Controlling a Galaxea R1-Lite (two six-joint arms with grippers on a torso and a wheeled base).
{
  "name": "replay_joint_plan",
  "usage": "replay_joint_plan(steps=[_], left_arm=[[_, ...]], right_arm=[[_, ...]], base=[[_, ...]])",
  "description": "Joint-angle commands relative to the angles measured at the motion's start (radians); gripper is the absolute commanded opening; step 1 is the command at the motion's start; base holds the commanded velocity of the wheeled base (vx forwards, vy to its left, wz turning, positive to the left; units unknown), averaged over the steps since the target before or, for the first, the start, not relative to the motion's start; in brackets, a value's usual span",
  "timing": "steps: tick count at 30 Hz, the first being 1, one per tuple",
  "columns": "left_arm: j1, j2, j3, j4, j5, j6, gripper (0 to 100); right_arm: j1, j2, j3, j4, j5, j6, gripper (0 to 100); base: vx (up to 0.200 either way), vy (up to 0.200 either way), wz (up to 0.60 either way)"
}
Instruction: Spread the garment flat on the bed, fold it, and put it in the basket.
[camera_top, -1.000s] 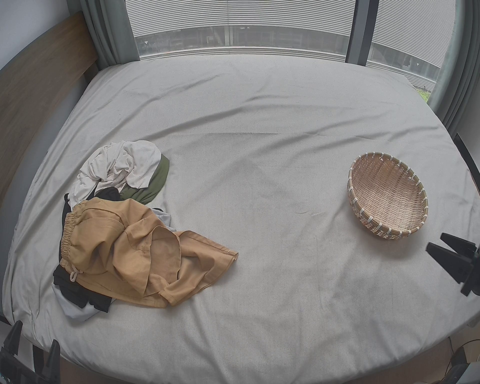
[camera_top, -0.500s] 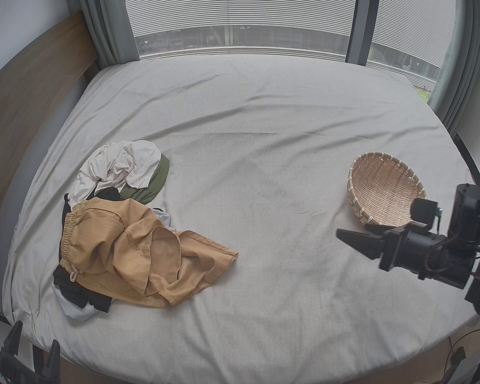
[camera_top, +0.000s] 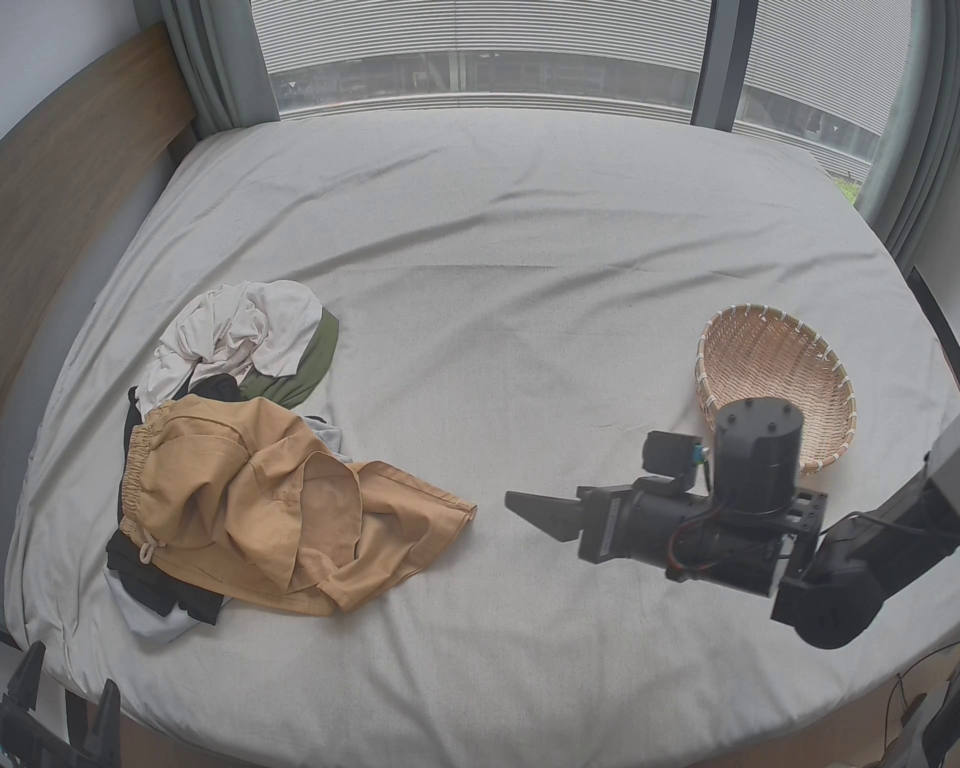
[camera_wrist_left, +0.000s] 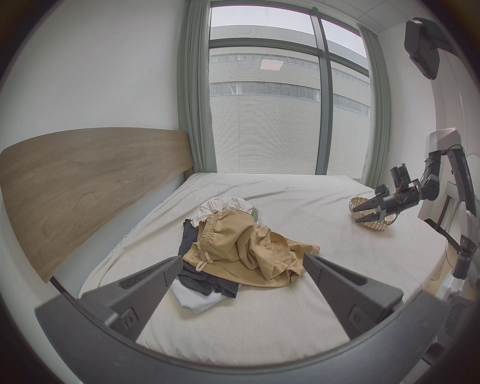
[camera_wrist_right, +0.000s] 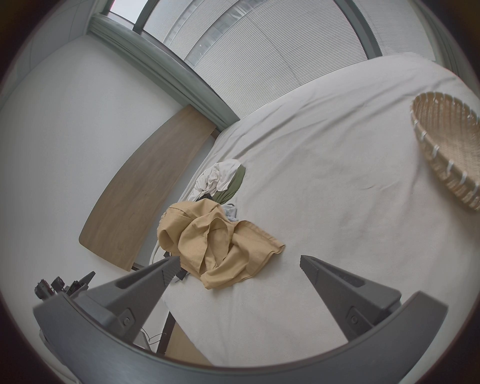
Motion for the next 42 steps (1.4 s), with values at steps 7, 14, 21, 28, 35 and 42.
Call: replay_joint_plan(steps=[7, 14, 21, 28, 35, 42], left_arm=[[0.000, -0.016, 0.018, 0.000, 0.003, -0.003, 100], [0.000, -0.016, 0.018, 0.000, 0.004, -0.003, 100], [0.000, -0.016, 0.018, 0.000, 0.006, -0.003, 100], [0.000, -0.016, 0.018, 0.000, 0.006, -0.003, 100], [0.000, -0.016, 0.018, 0.000, 0.006, -0.003, 100], [0.000, -0.016, 0.018, 0.000, 0.006, -0.003, 100]], right_arm=[[0.049, 0.242, -0.144, -0.032, 0.002, 0.030, 100], [0.058, 0.361, -0.228, -0.037, 0.001, 0.032, 100], [0.050, 0.457, -0.316, -0.077, -0.001, 0.032, 100], [0.050, 0.519, -0.400, -0.063, -0.003, 0.032, 100], [0.049, 0.566, -0.507, -0.005, -0.001, 0.049, 100], [0.058, 0.607, -0.582, 0.031, -0.001, 0.062, 100]], base=[[0.000, 0.000, 0.00], [0.000, 0.000, 0.00], [0.000, 0.000, 0.00], [0.000, 0.000, 0.00], [0.000, 0.000, 0.00], [0.000, 0.000, 0.00]])
